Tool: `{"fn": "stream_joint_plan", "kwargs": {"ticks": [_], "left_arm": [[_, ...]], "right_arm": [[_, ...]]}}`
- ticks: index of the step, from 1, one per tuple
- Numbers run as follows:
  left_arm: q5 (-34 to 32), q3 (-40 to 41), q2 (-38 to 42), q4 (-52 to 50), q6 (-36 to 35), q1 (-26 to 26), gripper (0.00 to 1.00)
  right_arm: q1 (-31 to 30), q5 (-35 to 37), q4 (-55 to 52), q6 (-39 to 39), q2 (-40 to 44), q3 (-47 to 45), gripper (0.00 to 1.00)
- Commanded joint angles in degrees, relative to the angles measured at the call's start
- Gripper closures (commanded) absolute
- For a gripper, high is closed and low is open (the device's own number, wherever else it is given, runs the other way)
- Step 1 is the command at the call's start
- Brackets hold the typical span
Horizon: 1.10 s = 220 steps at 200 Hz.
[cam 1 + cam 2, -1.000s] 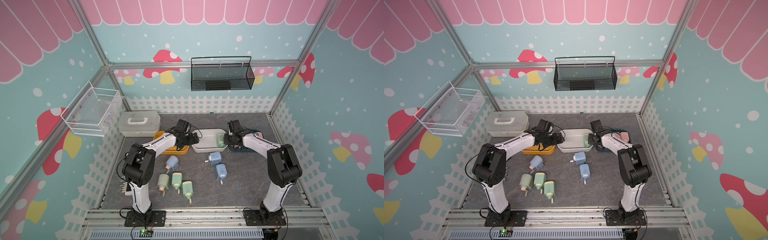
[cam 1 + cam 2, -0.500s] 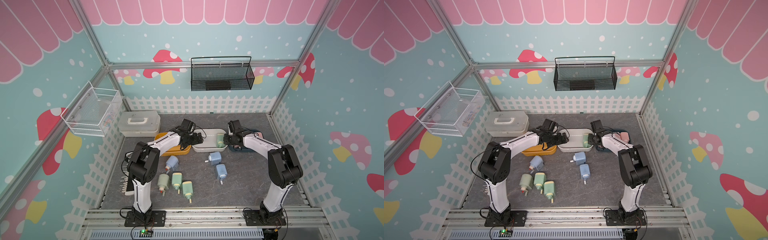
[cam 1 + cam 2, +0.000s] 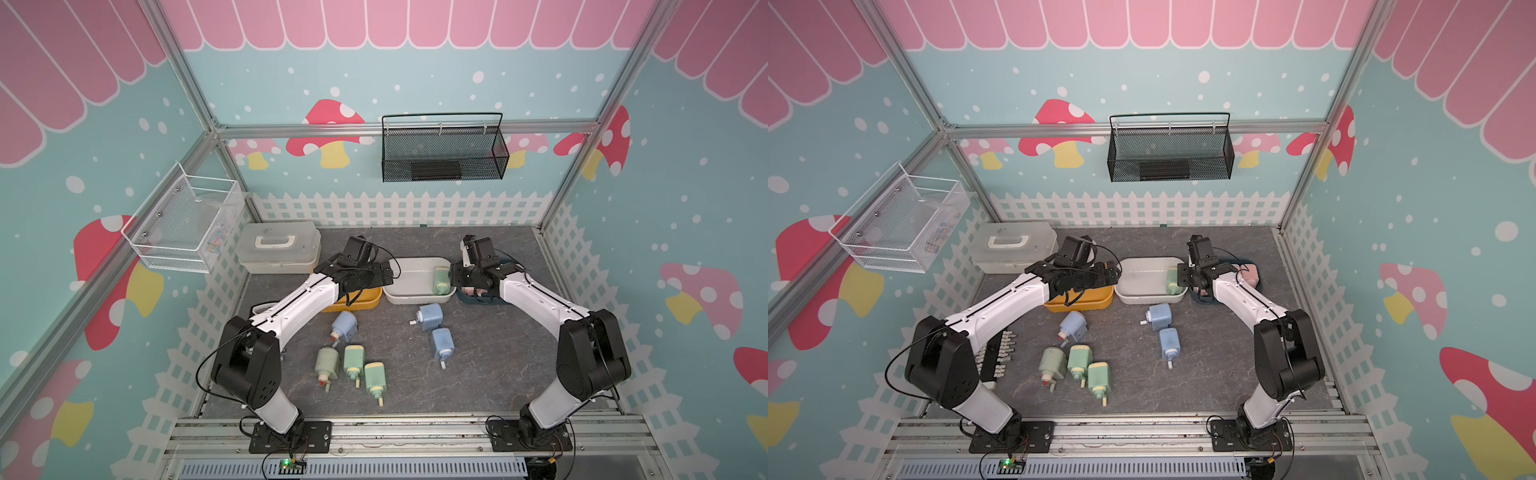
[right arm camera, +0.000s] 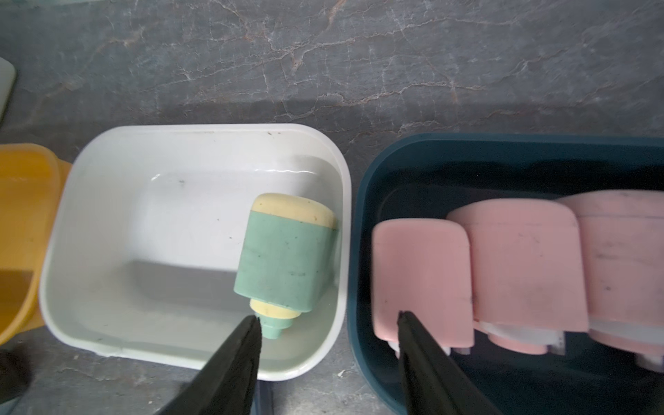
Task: Place the pencil sharpeners by color into the storage box
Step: Adjust the storage box at the center of the board, then pick up the pencil sharpener from the center of the board.
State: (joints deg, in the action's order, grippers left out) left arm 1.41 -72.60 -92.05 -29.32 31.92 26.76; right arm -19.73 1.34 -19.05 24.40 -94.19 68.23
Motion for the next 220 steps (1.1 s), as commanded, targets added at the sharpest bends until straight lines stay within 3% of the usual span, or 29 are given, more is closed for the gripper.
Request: {"fn": "stream_joint_plan", "kwargs": {"ticks": [1, 7, 11, 15, 37, 69, 90, 142, 184, 220], "left_arm": [[-5.5, 3.8, 2.9, -4.6, 3.5, 1.5, 0.01], [-6.2, 4.6, 4.2, -5.5, 4.2, 2.0, 0.01], [-6.3, 5.0, 4.9, -6.3, 4.5, 2.2, 0.01], [-6.4, 5.4, 5.5, -7.1, 4.9, 2.5, 0.01], [-7.9, 8.4, 9.7, -10.4, 6.4, 5.7, 0.01], [-11.8, 12.2, 14.9, -15.3, 10.9, 13.5, 0.01], [-13.2, 14.3, 18.3, -17.9, 15.6, 18.3, 0.01], [-13.4, 20.1, 27.2, -19.6, 24.3, 25.3, 0.01], [-10.7, 23.2, 30.8, -19.6, 26.1, 27.9, 0.01], [-8.6, 23.6, 28.8, -22.6, 24.4, 29.8, 0.01]], "right_arm": [[-1.4, -5.2, 1.3, -3.6, -0.1, -0.5, 0.29], [-1.8, -5.5, 1.4, -4.4, -0.3, -0.1, 0.17], [-2.2, -5.3, 1.5, -4.7, -0.6, 0.1, 0.04], [-2.6, -5.1, 1.5, -5.1, -0.9, 0.3, 0.02], [-4.3, -4.5, 3.5, -5.9, -1.8, 0.6, 0.01], [-4.7, -16.3, 9.3, -4.8, -3.7, 0.8, 0.02], [-5.1, -19.3, 10.4, -4.0, -5.7, 2.2, 0.01], [-5.3, -18.9, 7.7, -3.2, -10.3, 6.4, 0.01], [-5.3, -19.3, 5.2, -3.1, -13.3, 9.0, 0.01], [-5.7, -13.5, -0.3, -3.8, -14.4, 11.9, 0.01]]}}
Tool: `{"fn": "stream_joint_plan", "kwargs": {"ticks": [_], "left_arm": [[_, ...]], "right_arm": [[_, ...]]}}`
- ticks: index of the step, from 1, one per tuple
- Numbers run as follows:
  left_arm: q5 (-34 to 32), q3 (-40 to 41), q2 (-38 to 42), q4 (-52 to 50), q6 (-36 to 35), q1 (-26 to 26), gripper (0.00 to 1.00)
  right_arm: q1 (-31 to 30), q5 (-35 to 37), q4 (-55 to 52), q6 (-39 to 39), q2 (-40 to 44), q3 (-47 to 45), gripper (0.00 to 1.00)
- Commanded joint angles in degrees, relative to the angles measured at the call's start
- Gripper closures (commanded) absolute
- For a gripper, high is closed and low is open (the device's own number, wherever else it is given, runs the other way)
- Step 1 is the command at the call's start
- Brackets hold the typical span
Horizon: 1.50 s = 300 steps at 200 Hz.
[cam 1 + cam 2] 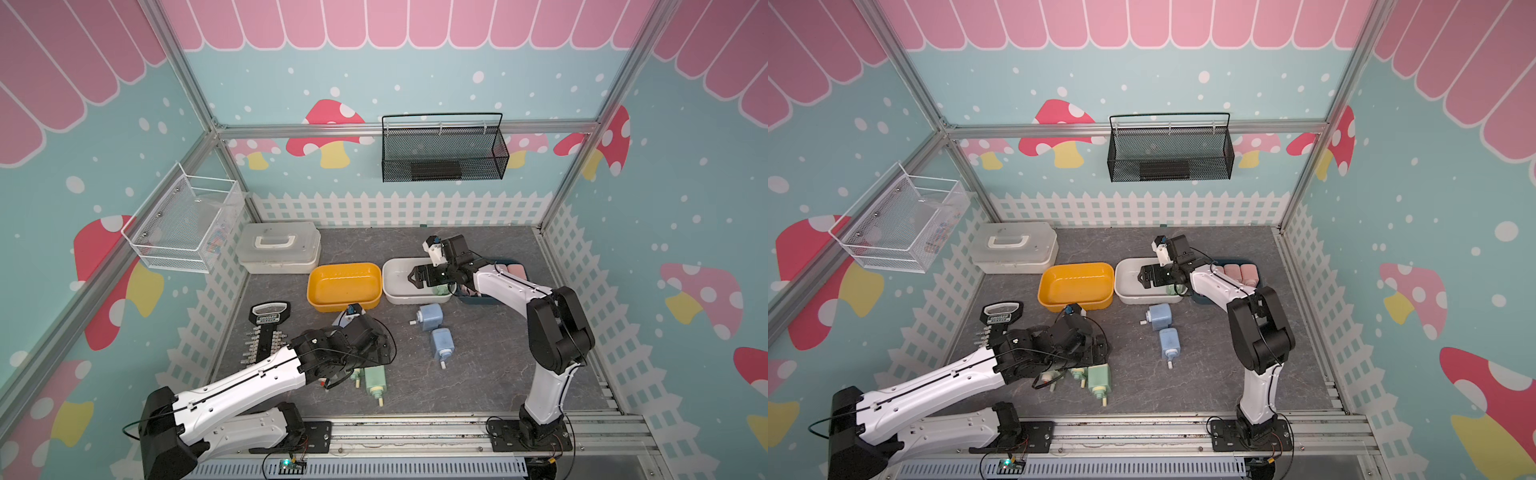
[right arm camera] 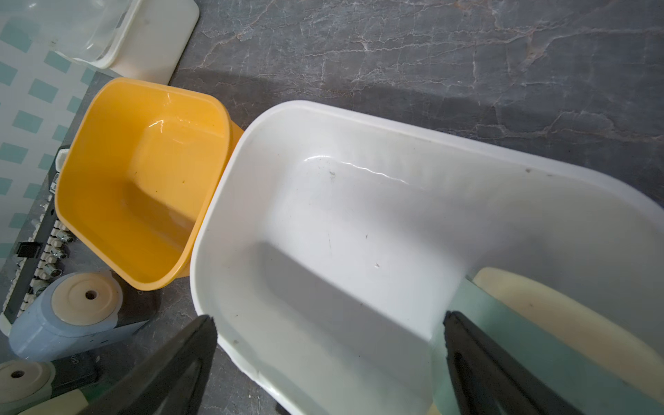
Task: Place the pencil sharpeners by color into the storage box
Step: Pick up the pencil sharpener from the center of the board.
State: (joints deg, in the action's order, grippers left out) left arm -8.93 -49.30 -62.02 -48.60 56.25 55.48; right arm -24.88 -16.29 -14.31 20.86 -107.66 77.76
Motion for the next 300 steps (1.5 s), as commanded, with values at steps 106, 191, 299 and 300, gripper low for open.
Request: {"fn": "stream_joint_plan", "kwargs": {"ticks": [106, 191, 299, 300], "left_arm": [[-0.6, 0.4, -8.3, -1.7, 4.3, 8.9, 0.02], [-3.9, 2.7, -10.1, -1.1, 12.4, 11.7, 0.15], [-6.1, -2.4, -20.1, -1.8, 11.8, 14.2, 0.49], [-6.0, -2.4, -20.1, -1.8, 11.7, 14.2, 0.49]], "right_arm": [[-0.7, 3.5, -4.4, -1.4, 4.3, 0.2, 0.02], [-0.7, 12.2, 8.6, -4.5, 20.6, -17.7, 0.01], [-0.6, 20.4, 10.3, -5.3, 34.8, -28.5, 0.01], [-0.7, 20.4, 10.3, -5.3, 34.8, -28.6, 0.01]]}}
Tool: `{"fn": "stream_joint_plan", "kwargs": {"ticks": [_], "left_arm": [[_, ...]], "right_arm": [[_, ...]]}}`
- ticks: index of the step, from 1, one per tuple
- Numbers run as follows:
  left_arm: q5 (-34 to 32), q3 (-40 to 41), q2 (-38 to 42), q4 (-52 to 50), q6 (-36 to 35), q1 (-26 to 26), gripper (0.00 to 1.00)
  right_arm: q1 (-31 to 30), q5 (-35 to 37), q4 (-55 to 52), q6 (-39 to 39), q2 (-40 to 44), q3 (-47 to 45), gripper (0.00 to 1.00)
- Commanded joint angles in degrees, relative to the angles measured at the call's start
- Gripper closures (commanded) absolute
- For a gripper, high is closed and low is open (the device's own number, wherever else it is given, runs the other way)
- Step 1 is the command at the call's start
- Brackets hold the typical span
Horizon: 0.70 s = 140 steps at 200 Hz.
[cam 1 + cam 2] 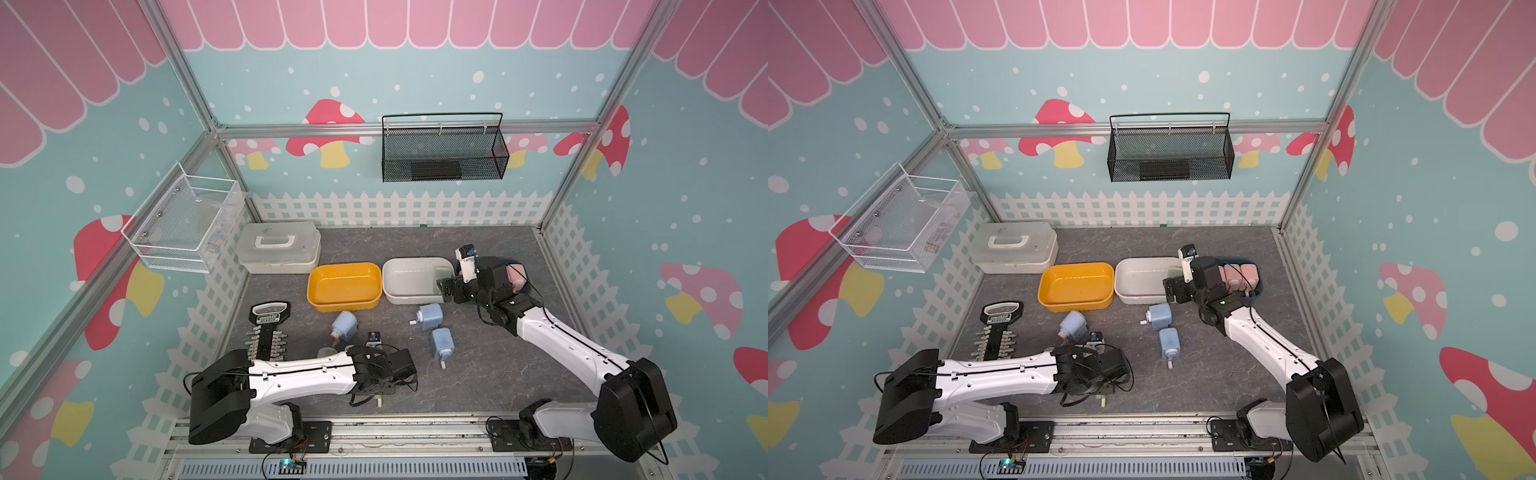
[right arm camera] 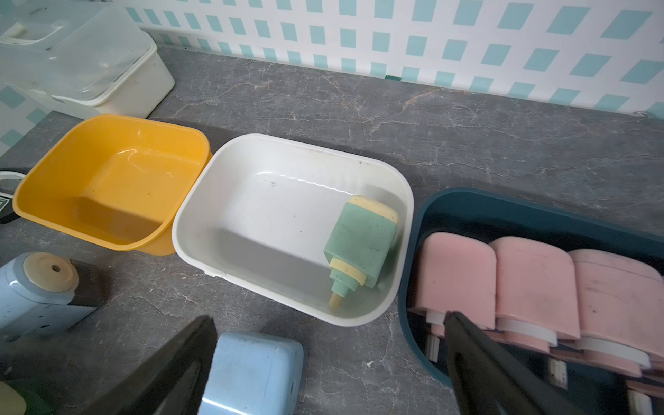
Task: Place the pencil sharpeners by color into the storage box
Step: Pick up the pencil sharpener from the center of the board.
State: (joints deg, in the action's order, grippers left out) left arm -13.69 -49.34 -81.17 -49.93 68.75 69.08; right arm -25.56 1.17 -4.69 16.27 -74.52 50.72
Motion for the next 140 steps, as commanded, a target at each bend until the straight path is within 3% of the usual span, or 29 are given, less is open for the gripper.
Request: {"fn": "stream_joint_plan", "kwargs": {"ticks": [1, 35, 85, 140], "left_arm": [[-1.2, -2.3, -1.0, -0.4, -0.8, 0.6, 0.5], [-1.4, -3.2, -1.2, -0.4, -2.2, 0.7, 0.63], [-1.7, -5.5, -1.6, -0.4, -6.5, 0.6, 1.0], [-1.0, -7.8, -0.7, -0.6, -13.1, -2.8, 1.0]], "right_arm": [[0.0, 3.0, 0.7, -0.7, 1.7, -1.6, 0.01], [0.0, 4.7, 2.5, -0.5, 4.6, -4.2, 0.01], [0.2, 12.5, 6.2, 5.0, 8.2, -9.0, 0.01], [2.3, 9.1, 10.2, 2.7, 9.6, -13.6, 0.01]]}}
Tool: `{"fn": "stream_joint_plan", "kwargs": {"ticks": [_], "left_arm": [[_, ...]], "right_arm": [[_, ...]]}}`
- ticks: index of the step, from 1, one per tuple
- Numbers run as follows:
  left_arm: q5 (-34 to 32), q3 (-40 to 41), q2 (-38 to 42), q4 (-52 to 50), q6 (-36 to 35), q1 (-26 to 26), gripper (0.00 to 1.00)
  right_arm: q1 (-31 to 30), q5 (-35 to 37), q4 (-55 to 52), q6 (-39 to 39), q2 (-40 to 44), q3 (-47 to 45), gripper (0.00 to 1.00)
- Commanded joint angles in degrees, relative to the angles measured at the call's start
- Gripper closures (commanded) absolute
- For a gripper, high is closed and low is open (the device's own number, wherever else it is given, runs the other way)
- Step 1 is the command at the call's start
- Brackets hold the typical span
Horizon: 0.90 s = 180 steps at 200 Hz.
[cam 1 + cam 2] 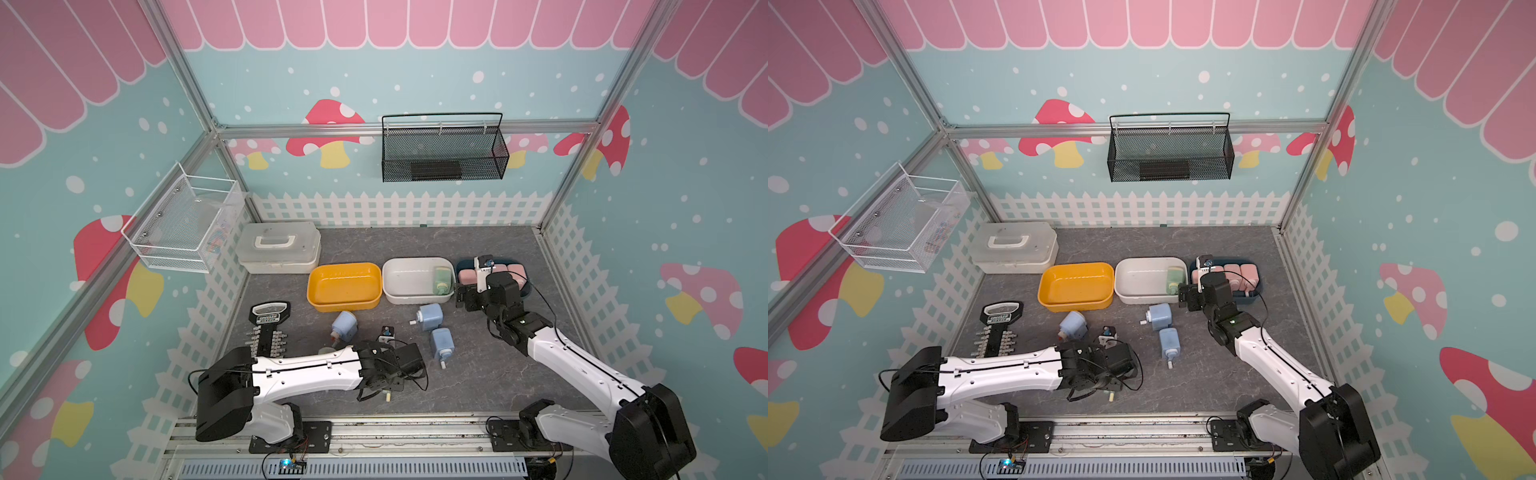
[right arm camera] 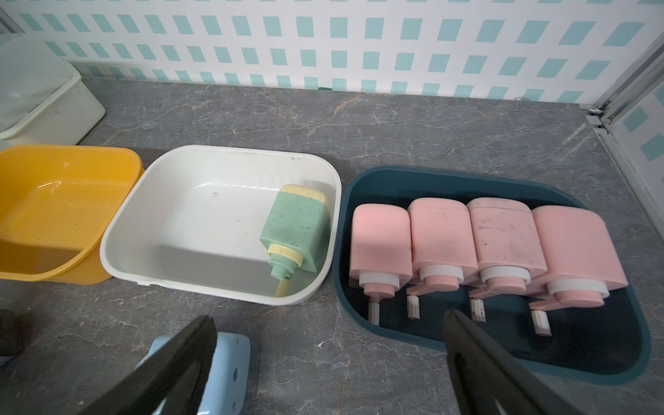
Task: Place the pencil sharpeners by color into the storage box
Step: Pick up the pencil sharpener from the center of the board.
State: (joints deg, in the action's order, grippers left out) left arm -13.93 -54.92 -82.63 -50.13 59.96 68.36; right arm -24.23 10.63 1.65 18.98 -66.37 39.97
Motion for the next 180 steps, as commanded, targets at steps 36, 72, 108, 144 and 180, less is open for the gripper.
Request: {"fn": "stream_joint_plan", "kwargs": {"ticks": [36, 72, 108, 144, 180], "left_arm": [[-0.2, -3.1, 2.2, -0.4, -7.0, -5.1, 1.0], [-0.3, -5.8, 1.8, -0.5, -9.2, -6.8, 1.0], [-7.8, -16.2, -1.6, -1.2, -14.8, -8.1, 1.0], [-12.0, -24.6, -6.1, -1.3, -20.7, -11.5, 1.0], [-14.6, -30.4, -10.3, -0.5, -23.5, -14.4, 1.0]], "right_arm": [[1.3, -4.9, 2.6, -3.1, 2.5, -3.6, 0.01], [1.2, -9.9, -0.9, -6.3, 2.9, -3.0, 0.01], [1.3, -13.8, -1.6, -6.0, 1.6, -3.2, 0.02], [1.3, -14.6, -0.9, -3.7, 1.2, -4.6, 0.01], [1.3, -16.6, 2.8, 0.1, 3.0, -7.9, 0.01]]}}
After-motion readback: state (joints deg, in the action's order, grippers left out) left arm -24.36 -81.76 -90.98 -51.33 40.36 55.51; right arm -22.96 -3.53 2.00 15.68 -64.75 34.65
